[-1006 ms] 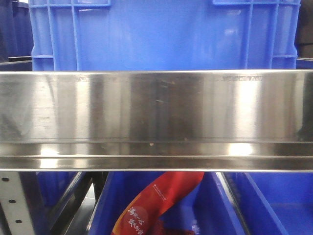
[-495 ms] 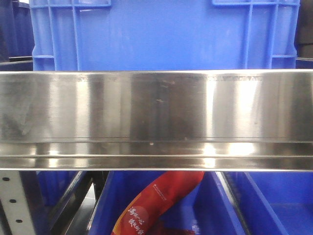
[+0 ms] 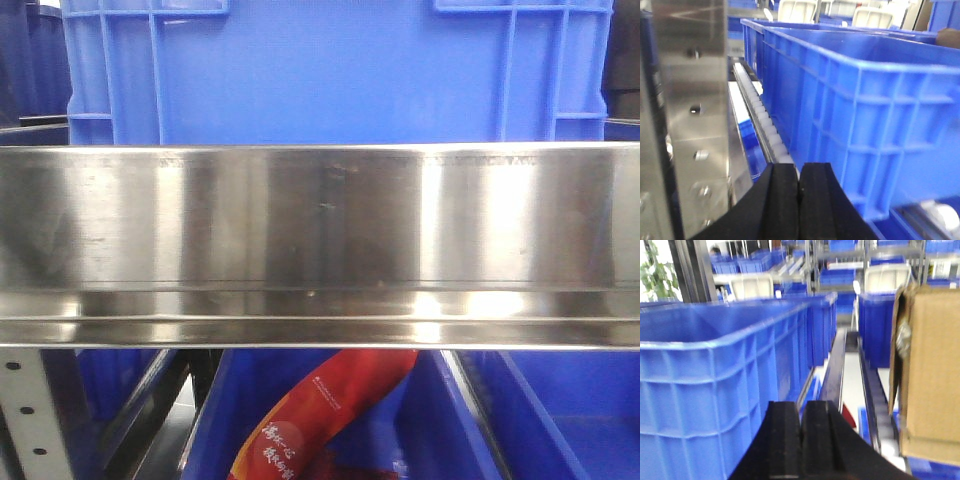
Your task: Grab block from conveyor and place in blue bin
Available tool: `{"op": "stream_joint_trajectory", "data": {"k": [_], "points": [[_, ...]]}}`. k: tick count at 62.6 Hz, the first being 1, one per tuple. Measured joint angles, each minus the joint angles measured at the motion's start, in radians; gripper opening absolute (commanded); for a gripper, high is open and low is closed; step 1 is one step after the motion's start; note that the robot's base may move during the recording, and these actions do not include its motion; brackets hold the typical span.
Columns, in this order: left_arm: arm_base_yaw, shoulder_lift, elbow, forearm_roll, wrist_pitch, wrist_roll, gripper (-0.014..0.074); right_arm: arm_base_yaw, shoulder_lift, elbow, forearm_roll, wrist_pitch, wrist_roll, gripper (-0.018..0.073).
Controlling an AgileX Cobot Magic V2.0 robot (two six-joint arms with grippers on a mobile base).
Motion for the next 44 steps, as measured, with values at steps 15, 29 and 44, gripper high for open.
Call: {"op": "stream_joint_trajectory", "data": {"k": [15,29,44], "points": [[0.0,-0.132,0.029,0.0,-0.005,0.0,-0.0111,0.0,-0.087,0.002,0.0,0.002,0.0,-0.0162],[0.002,-0.167,0.029,-0.002,-0.01,0.0,-0.0111,0.0,-0.091,0.002,0.0,0.002,0.0,-0.0162],[0.003,-0.167,0.029,-0.002,-0.012,0.0,-0.0111,0.0,-0.091,0.002,0.0,0.002,0.0,-0.0162]]}}
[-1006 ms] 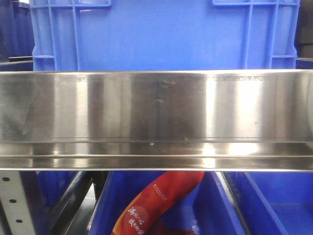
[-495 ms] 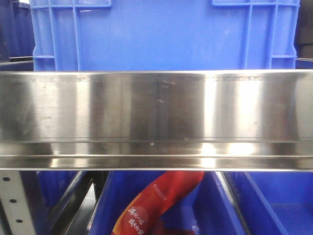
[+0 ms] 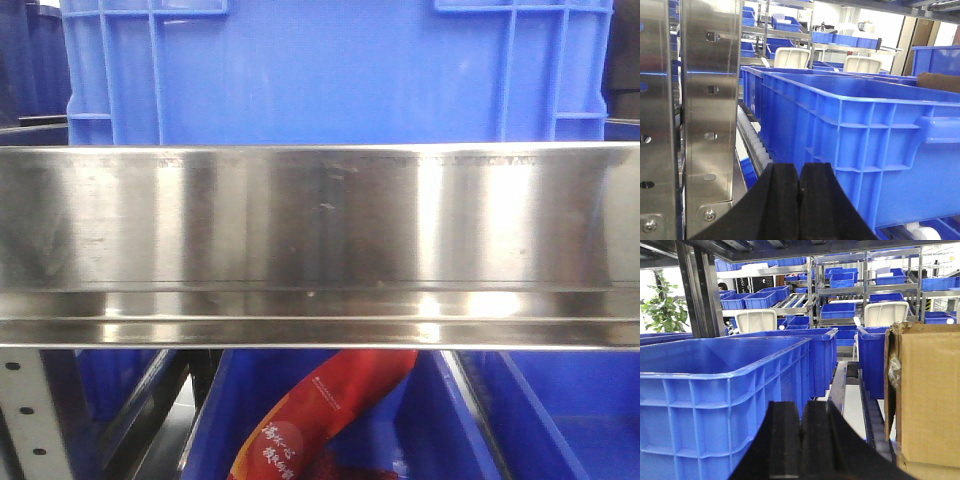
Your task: Grab block from conveyor and place in blue bin
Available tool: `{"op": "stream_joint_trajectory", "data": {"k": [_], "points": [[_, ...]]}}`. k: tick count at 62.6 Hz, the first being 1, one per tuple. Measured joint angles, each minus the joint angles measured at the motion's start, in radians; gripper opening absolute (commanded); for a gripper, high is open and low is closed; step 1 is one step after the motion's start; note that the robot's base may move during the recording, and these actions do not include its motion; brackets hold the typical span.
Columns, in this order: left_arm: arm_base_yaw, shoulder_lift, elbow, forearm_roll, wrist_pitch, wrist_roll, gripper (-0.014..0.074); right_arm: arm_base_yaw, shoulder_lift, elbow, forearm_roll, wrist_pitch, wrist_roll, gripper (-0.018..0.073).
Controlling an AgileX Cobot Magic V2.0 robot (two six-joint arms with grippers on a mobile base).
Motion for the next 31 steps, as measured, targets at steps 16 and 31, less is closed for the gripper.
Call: {"op": "stream_joint_trajectory", "data": {"k": [16,31], "points": [[0.001,0.0,0.0,0.0,0.0,0.0,-0.0111,-0.008,-0.022,0.044,-0.045,-0.002,0.0,-0.0162],[0.001,0.0,0.0,0.0,0.0,0.0,-0.0111,-0.05,-0.102,0.169,-0.281,0.0,0.207,-0.0162]]}}
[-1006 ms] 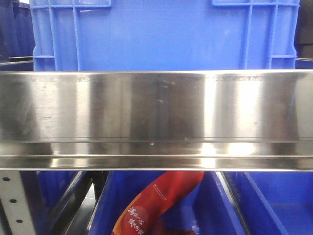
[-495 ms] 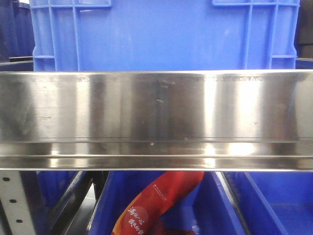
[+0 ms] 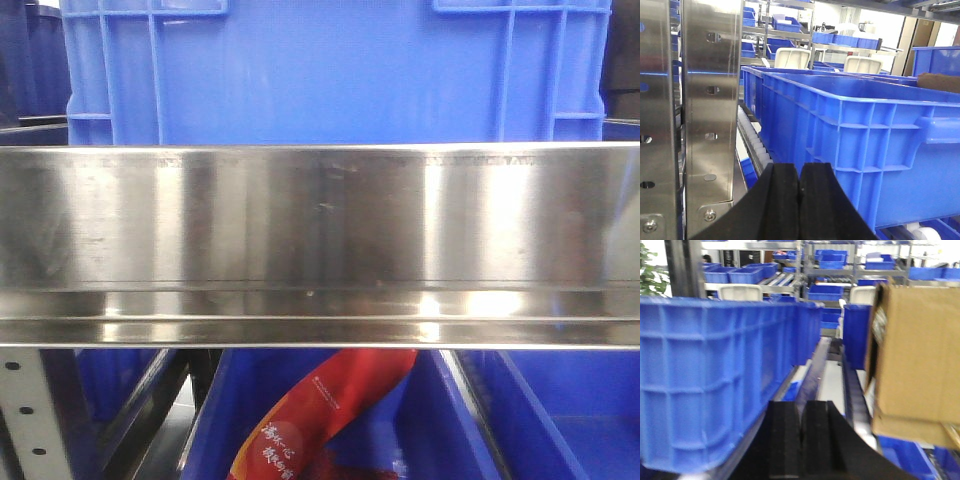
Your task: Grab block from conveyor and place in blue bin
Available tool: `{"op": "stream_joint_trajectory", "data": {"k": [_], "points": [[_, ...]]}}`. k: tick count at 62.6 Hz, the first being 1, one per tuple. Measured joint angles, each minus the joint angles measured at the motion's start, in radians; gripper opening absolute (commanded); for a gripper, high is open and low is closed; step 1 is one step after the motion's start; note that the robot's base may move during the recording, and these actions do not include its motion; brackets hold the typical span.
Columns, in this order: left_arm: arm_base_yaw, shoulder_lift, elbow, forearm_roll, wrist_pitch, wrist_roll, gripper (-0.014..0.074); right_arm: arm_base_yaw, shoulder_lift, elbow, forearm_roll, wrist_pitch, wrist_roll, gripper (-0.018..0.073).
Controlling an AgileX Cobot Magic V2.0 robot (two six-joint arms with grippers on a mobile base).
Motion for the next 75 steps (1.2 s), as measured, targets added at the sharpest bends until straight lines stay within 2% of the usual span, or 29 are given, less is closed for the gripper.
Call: {"op": "stream_joint_trajectory", "data": {"k": [12,23,40,45,75], "points": [[0.0,0.0,0.0,0.0,0.0,0.0,-0.0111,-0.055,-0.103,0.112,-0.057,0.0,0.054,-0.0162],[0.0,0.0,0.0,0.0,0.0,0.0,-0.0111,-0.061,-0.196,0.199,-0.071,0.002,0.059,-0.0162],[0.0,-0.001,0.0,0.0,0.0,0.0,-0.0111,-0.088,-0.2,0.204,-0.076,-0.014,0.063,-0.0162],[0.0,-0.001,0.0,0.0,0.0,0.0,-0.0111,-0.095,-0.2,0.204,-0.076,-0.018,0.035,-0.0162],[0.0,-0.001,0.0,0.0,0.0,0.0,-0.0111,-0.095,-0.2,0.205,-0.076,-0.024,0.01,-0.0162]]}}
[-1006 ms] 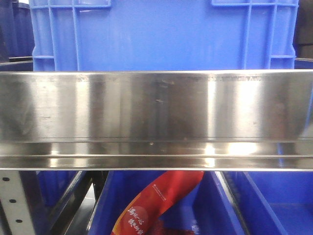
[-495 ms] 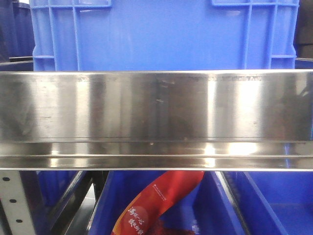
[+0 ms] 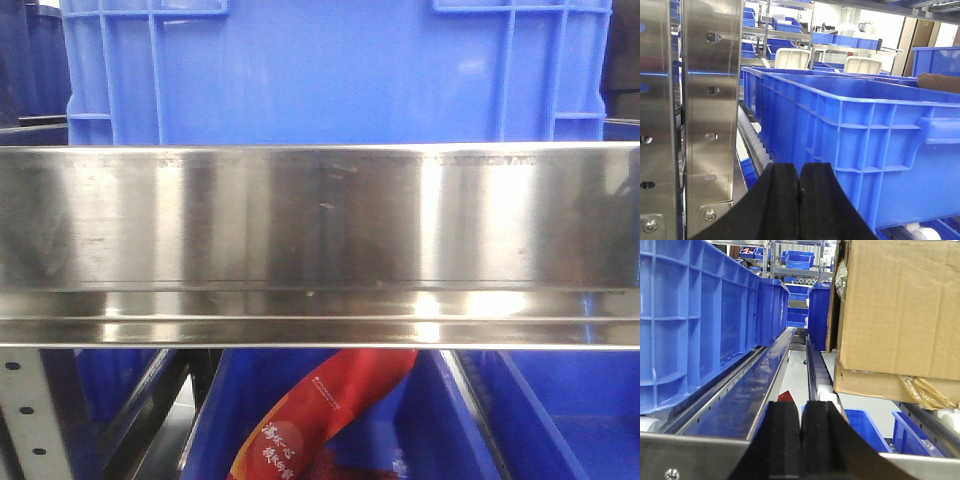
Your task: Grab block from conveyor and place in blue bin
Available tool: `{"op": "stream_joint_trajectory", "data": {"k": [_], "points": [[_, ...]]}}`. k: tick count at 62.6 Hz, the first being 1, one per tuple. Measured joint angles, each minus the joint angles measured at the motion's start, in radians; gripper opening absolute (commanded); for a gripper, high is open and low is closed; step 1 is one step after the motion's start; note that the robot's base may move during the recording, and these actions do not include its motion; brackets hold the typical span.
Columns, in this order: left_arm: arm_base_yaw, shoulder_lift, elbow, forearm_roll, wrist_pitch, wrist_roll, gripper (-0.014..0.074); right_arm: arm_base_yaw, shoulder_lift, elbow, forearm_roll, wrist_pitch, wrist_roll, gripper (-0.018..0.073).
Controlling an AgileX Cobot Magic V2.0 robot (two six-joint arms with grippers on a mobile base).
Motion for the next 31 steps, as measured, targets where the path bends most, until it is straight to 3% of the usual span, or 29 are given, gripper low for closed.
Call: {"op": "stream_joint_trajectory", "data": {"k": [31], "points": [[0.0,0.0,0.0,0.0,0.0,0.0,-0.0111,0.0,0.0,0.0,0.0,0.0,0.0,-0.0162]]}}
